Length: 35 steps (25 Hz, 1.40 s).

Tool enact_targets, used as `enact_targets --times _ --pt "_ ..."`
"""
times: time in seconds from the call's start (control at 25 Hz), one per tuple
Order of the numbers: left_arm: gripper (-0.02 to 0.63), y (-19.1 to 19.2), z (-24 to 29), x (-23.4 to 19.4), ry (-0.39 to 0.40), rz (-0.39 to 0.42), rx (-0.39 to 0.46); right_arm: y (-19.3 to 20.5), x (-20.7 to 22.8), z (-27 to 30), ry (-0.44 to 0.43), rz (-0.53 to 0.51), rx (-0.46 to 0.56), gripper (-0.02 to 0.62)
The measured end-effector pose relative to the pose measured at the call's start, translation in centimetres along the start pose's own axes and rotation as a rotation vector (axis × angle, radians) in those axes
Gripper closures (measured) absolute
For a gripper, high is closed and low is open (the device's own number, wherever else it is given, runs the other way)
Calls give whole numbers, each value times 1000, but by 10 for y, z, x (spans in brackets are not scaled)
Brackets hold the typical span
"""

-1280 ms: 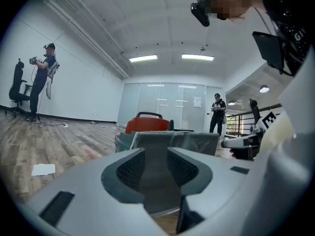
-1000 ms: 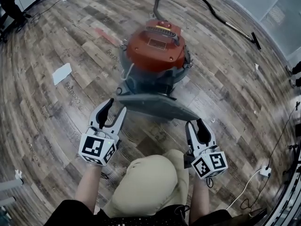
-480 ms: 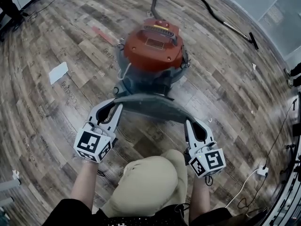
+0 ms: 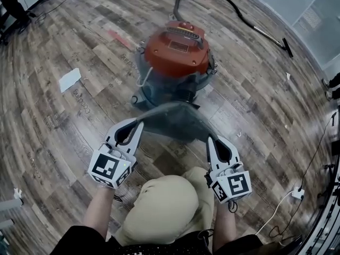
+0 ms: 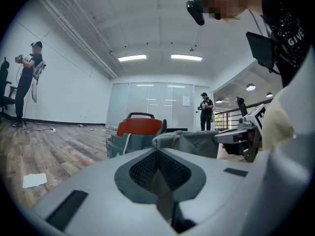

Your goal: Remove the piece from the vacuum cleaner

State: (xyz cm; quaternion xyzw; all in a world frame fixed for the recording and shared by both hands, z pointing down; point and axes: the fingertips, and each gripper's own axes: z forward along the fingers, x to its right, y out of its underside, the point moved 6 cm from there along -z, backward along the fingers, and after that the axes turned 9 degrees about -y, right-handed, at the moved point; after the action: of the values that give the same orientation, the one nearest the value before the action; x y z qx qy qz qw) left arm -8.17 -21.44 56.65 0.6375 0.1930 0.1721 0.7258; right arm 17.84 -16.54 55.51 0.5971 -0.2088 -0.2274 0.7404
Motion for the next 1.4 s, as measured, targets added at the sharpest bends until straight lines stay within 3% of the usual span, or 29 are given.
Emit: enact_targets --times 0.56,0.92,1.24,1.4 --pt "588 -1 -16 20 -30 -35 4 0 -9 -12 -14 14 9 571" --pt "586 15 -40 18 -63 -47 -31 22 -5 -44 20 58 -16 571" --pt "584 13 -34 19 -68 -123 -19 19 -6 -34 41 92 -32 566" --pt "507 18 -34 18 -75 -130 -37 21 -7 -37 59 122 -6 512"
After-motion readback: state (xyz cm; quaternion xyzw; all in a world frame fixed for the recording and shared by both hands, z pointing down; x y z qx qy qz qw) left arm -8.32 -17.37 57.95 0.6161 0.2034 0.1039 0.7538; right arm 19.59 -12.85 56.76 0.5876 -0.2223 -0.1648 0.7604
